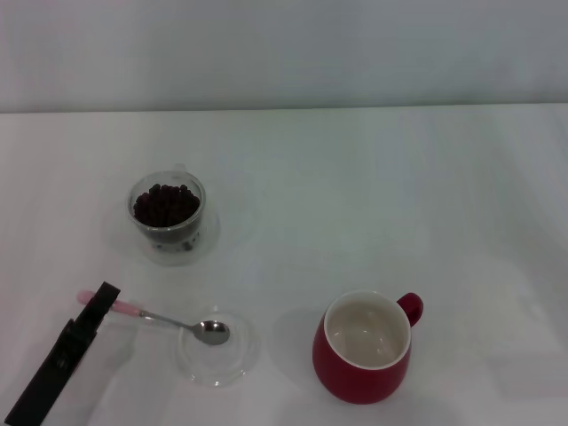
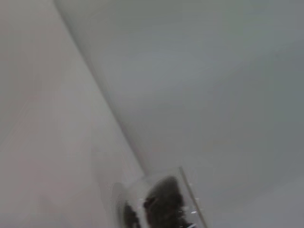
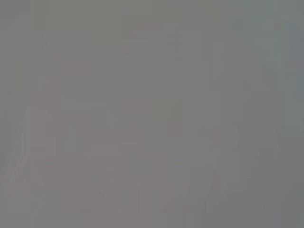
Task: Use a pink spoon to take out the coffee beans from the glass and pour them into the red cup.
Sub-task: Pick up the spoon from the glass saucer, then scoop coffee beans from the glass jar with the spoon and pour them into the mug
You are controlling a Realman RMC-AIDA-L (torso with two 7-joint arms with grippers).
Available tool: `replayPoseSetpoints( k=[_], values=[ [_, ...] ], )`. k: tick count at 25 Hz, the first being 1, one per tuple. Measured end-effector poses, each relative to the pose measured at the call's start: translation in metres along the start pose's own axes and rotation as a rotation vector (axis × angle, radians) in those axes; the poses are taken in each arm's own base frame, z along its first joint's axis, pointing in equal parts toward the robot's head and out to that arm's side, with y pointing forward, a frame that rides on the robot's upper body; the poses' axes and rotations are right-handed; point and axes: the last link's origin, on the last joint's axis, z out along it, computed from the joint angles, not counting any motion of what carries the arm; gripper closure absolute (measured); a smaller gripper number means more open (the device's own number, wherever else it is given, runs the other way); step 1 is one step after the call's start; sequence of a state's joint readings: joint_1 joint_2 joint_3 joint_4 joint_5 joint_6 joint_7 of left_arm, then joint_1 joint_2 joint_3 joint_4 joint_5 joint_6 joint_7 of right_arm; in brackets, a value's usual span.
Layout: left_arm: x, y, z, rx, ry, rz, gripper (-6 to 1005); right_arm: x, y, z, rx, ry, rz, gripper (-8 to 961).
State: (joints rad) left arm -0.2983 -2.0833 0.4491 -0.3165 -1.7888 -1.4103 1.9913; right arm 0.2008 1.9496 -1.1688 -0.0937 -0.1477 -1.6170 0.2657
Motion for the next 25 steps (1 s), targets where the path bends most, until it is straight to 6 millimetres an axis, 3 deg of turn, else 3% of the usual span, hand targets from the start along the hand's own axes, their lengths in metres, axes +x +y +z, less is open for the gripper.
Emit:
replayPoseSetpoints(
  k=[8, 13, 14, 15, 22, 25],
  values=[
    [0.025, 0.017, -0.012, -0.181, 0.059, 0.095, 863, -0.001, 0.005, -0.003, -0.002, -0.016, 0.009, 278],
    [0.052, 0.023, -0.021, -0.267, 0.125, 0.153, 863, -0.001, 0.014, -0.006, -0.007, -0.023, 0.0, 278],
    [0.071, 0.024, -0.02, -0.291, 0.147, 0.179, 863, 0.0, 0.016, -0.006, -0.009, -0.024, -0.008, 278],
    [0.076, 0.025, -0.02, -0.296, 0.15, 0.184, 864, 0.0, 0.019, -0.006, -0.013, -0.026, -0.012, 278],
    [0.13, 0.04, 0.012, -0.349, 0.054, 0.257, 864, -0.003, 0.036, -0.006, -0.075, -0.061, -0.007, 278],
    [0.139, 0.047, 0.023, -0.363, 0.016, 0.295, 864, -0.004, 0.042, -0.006, -0.105, -0.071, 0.004, 278]
  ],
)
